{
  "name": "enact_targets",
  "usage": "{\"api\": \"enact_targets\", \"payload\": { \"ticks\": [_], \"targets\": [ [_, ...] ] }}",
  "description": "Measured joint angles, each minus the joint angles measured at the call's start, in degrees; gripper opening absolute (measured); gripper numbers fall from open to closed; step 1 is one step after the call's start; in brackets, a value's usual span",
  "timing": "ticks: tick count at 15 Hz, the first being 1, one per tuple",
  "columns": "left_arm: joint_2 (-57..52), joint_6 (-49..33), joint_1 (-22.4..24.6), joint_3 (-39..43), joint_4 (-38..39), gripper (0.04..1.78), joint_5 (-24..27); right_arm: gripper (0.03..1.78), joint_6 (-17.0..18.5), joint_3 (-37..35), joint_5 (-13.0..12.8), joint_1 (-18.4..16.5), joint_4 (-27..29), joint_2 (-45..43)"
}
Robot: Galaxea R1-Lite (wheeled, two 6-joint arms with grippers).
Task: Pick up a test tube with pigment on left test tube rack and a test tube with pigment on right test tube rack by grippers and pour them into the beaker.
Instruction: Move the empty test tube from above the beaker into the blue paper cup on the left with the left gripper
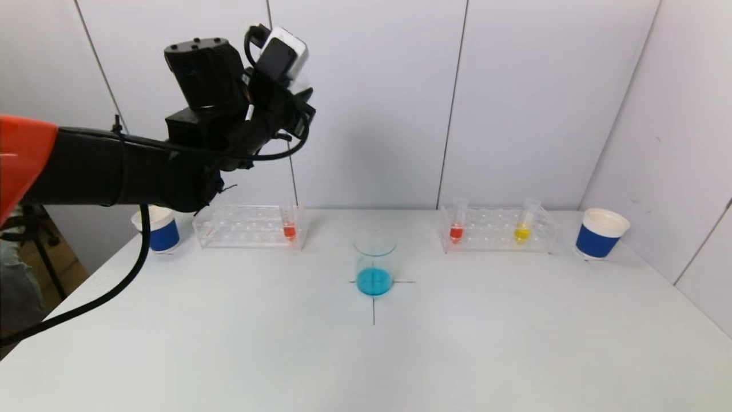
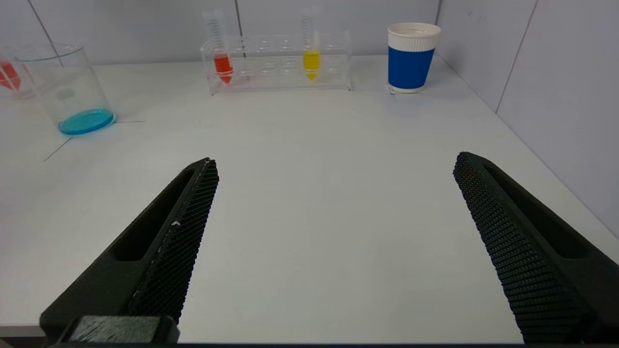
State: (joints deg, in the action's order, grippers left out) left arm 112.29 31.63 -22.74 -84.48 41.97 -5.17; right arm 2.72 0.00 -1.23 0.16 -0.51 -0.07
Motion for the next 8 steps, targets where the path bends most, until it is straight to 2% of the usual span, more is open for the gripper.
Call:
{"api": "enact_targets", "payload": {
  "ticks": [5,8],
  "targets": [
    [-1.62,-11.35,5.66,-11.85,-14.03,0.44,-15.88,1.77,0.00,0.00,0.02,0.00,0.00,0.00],
    [-2.28,-14.28,10.14,-14.64,-15.71,0.44,-20.24,1.77,0.00,0.00,0.00,0.00,0.00,0.00]
  ]
}}
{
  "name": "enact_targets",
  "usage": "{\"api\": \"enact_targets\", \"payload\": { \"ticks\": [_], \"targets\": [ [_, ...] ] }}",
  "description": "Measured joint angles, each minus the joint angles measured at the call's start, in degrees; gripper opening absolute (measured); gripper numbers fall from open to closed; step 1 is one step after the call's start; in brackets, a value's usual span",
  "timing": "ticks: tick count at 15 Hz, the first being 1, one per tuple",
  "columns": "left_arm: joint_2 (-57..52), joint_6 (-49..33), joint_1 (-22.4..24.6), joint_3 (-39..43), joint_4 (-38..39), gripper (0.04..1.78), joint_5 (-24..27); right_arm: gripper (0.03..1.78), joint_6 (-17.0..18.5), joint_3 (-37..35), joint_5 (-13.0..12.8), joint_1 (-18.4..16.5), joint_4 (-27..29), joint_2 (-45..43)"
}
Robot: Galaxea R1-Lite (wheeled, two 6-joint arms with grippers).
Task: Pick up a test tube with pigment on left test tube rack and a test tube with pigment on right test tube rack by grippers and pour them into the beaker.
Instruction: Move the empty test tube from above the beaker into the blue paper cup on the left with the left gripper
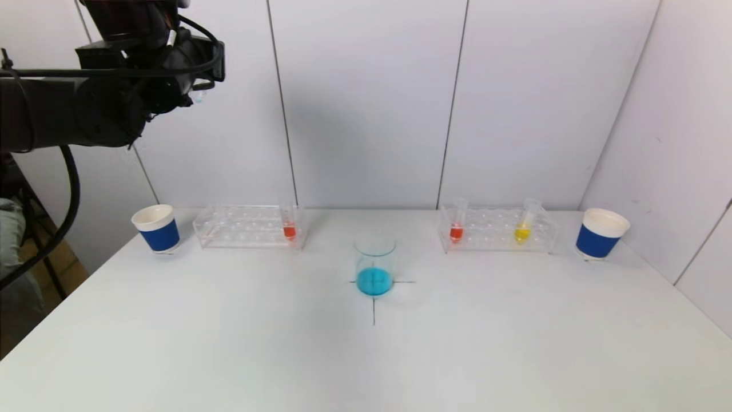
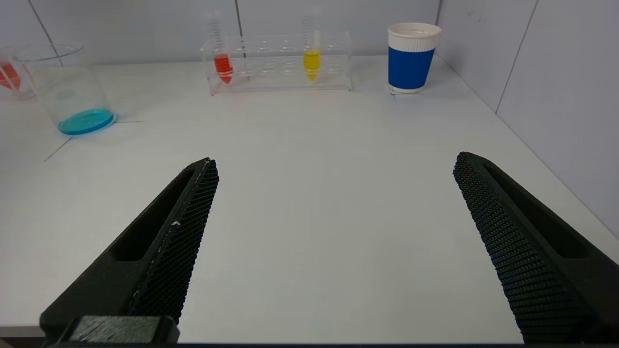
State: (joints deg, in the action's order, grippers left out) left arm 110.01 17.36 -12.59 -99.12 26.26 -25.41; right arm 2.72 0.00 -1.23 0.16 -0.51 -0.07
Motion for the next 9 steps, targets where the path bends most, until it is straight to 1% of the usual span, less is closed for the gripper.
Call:
{"api": "enact_targets", "payload": {
  "ticks": [3,5,9],
  "targets": [
    [-0.26,-3.33,4.19,0.12,-0.22,0.44,-3.04,1.77,0.00,0.00,0.00,0.00,0.02,0.00],
    [-0.23,-4.90,7.11,1.74,-0.24,0.44,-3.17,1.77,-0.02,0.00,0.00,0.00,0.00,0.00],
    [-0.20,-9.57,12.04,8.14,-0.13,0.44,-2.05,1.77,0.00,0.00,0.02,0.00,0.00,0.00]
  ]
}}
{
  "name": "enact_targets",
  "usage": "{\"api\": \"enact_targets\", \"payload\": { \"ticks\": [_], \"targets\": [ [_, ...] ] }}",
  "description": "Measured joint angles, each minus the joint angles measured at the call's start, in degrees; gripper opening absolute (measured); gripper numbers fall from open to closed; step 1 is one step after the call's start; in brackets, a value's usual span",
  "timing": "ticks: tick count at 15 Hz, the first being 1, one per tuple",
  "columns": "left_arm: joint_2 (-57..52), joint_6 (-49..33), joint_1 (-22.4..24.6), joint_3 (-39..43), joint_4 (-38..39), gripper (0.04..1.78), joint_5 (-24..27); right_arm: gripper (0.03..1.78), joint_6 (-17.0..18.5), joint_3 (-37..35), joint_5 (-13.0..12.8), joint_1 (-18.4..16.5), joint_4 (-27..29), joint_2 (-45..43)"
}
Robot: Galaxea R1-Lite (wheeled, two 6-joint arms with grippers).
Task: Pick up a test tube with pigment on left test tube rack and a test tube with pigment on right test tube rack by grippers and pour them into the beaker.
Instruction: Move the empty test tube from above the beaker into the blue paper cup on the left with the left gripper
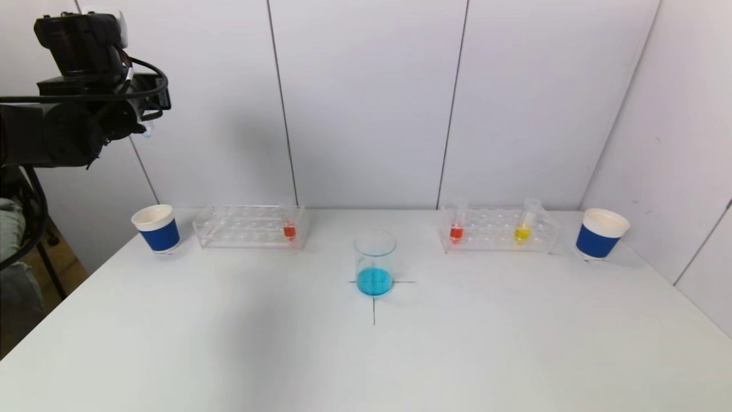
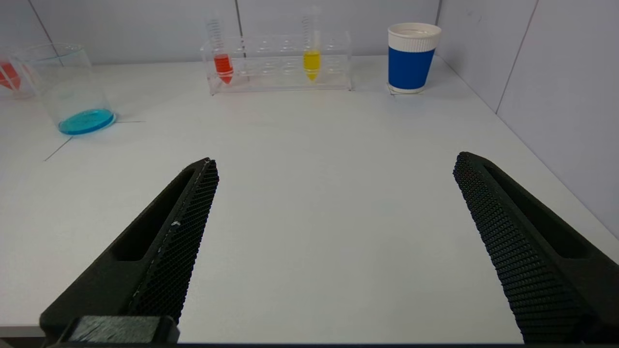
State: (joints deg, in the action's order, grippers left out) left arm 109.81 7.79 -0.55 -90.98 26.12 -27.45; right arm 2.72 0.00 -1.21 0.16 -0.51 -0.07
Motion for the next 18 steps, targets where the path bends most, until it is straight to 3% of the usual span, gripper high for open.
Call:
{"api": "enact_targets", "payload": {
  "ticks": [10,18],
  "targets": [
    [3.72,-5.47,9.50,6.74,2.78,0.44,4.24,1.77,-0.02,0.00,0.00,0.00,0.00,0.00],
    [10.14,-4.66,9.72,12.73,14.38,0.44,5.13,1.77,0.00,0.00,0.00,0.00,0.00,0.00]
  ]
}}
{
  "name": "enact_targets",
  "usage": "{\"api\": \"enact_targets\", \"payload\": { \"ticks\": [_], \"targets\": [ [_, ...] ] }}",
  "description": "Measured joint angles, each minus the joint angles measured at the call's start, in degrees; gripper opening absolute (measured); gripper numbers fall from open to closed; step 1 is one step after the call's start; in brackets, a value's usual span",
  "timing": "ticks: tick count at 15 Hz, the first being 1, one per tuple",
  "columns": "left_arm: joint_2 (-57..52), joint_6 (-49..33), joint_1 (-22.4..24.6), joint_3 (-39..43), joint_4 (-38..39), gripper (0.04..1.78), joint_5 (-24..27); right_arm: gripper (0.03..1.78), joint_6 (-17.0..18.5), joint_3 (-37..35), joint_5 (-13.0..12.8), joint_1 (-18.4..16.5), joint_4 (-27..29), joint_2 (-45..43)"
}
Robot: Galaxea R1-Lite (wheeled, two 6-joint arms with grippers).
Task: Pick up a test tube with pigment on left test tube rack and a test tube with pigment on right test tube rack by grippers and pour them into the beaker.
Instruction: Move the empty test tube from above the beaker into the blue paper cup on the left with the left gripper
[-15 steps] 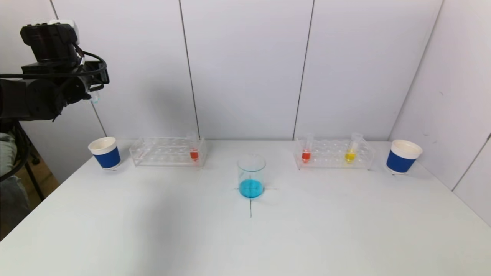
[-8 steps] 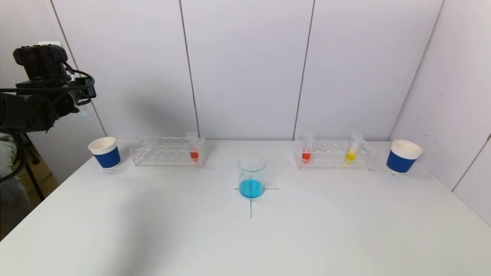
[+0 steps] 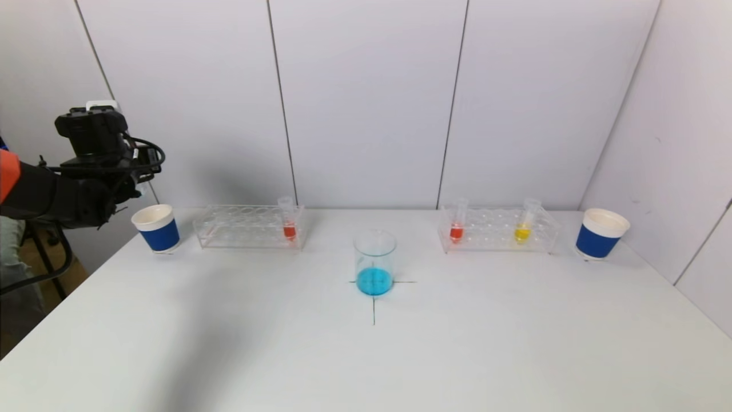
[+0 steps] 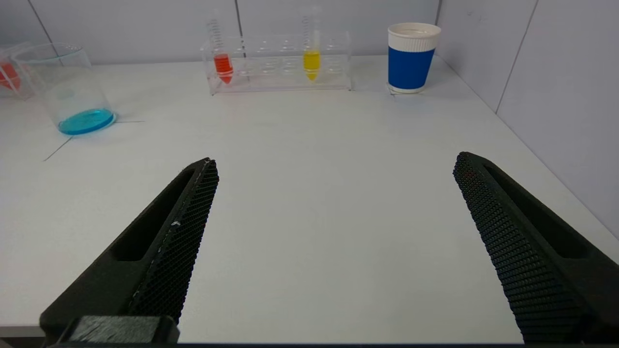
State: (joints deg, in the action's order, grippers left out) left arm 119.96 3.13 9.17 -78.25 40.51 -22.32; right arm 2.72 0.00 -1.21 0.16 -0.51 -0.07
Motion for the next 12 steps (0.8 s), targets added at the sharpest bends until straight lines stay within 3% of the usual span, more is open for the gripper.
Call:
{"api": "enact_targets", "payload": {
  "ticks": [12],
  "targets": [
    [5.79,0.20,0.20,6.62,10.53,0.44,0.90,1.77,0.00,0.00,0.00,0.00,0.02,0.00]
  ]
}}
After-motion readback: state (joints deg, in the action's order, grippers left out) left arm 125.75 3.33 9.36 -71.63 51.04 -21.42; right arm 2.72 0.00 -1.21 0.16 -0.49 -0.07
